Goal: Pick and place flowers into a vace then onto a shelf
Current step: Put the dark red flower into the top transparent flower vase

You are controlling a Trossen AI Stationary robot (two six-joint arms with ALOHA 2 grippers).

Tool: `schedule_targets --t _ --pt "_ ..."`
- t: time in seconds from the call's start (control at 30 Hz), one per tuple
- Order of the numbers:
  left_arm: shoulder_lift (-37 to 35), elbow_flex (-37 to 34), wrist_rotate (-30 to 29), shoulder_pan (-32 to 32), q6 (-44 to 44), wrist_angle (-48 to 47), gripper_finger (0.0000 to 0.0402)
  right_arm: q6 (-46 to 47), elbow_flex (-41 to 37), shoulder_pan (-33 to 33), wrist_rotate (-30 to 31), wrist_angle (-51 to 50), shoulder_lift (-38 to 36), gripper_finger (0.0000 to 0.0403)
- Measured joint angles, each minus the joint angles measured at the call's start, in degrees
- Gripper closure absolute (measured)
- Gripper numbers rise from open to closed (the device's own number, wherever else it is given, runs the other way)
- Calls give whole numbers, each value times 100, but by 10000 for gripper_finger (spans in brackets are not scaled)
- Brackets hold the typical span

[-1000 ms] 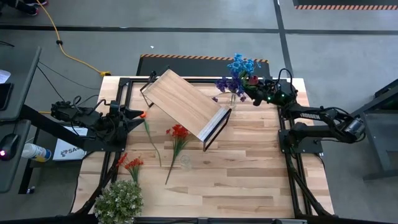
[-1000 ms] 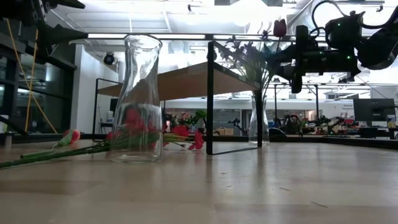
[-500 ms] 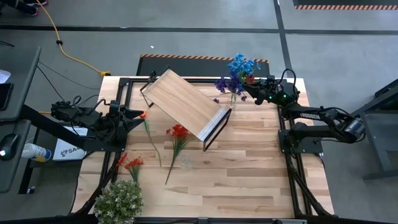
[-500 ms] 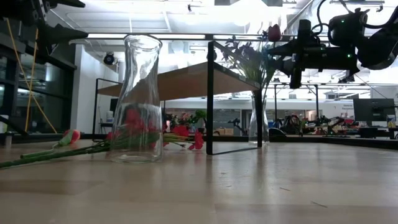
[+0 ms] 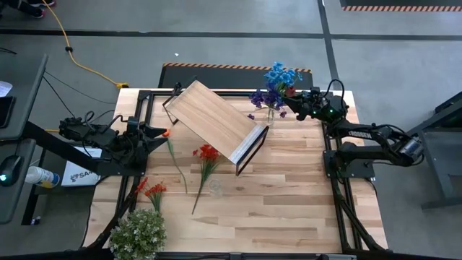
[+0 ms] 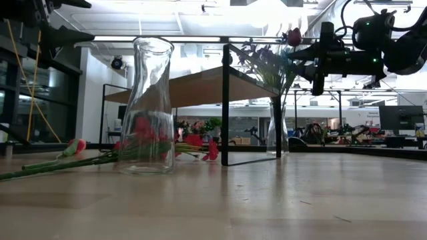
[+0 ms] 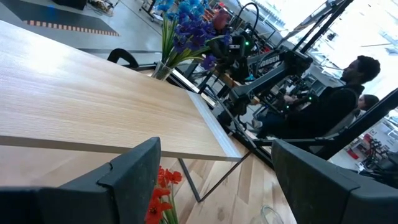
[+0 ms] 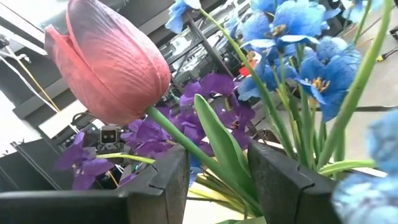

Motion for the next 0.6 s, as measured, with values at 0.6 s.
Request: schedule_targets --t 0.6 --pt "0 0 -70 0 -2 -2 64 521 0 -315 -540 83 0 166"
